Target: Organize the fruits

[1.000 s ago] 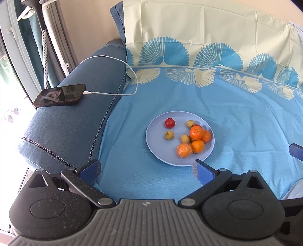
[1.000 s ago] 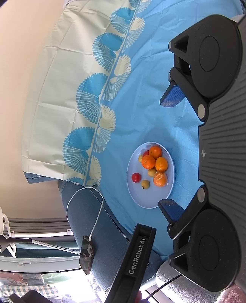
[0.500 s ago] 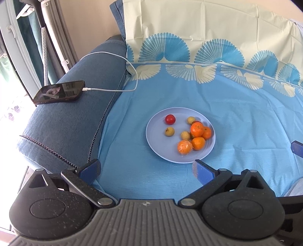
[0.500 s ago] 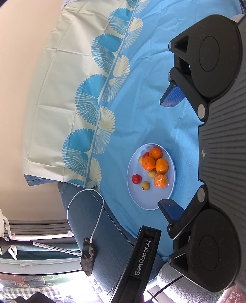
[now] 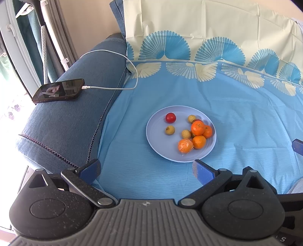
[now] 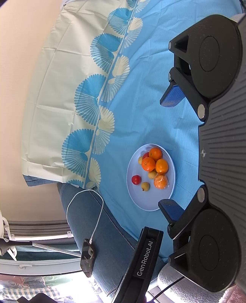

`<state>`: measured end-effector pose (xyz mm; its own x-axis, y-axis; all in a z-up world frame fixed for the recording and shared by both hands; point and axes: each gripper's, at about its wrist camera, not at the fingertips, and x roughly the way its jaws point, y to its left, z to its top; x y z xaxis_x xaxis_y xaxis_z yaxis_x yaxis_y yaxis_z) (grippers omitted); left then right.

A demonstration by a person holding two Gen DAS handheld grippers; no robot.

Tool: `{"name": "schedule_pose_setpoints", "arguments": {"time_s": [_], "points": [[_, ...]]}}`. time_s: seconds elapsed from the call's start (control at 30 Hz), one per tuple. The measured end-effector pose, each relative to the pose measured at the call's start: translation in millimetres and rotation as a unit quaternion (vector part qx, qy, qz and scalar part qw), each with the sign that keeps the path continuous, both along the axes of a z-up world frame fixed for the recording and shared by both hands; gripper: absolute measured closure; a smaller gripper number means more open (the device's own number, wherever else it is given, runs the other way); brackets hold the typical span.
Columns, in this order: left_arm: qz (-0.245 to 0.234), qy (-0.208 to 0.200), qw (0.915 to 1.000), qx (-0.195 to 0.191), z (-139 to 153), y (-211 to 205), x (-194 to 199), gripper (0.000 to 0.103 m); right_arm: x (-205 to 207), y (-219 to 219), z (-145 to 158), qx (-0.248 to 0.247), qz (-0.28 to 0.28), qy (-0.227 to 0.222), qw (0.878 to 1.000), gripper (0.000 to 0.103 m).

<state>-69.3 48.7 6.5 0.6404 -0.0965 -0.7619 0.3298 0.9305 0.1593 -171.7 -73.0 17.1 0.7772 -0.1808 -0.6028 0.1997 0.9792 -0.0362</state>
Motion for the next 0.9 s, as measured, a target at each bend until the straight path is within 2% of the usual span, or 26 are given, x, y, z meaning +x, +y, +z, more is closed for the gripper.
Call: {"name": "schedule_pose_setpoints", "arguments": {"time_s": [0.9], "points": [[0.001,0.006,1.0000,0.005,-5.2,-1.3,2.7,0.000,2.5,-4.6,-2.1,0.001,-0.002,-0.001,1.000,0.001]]}}
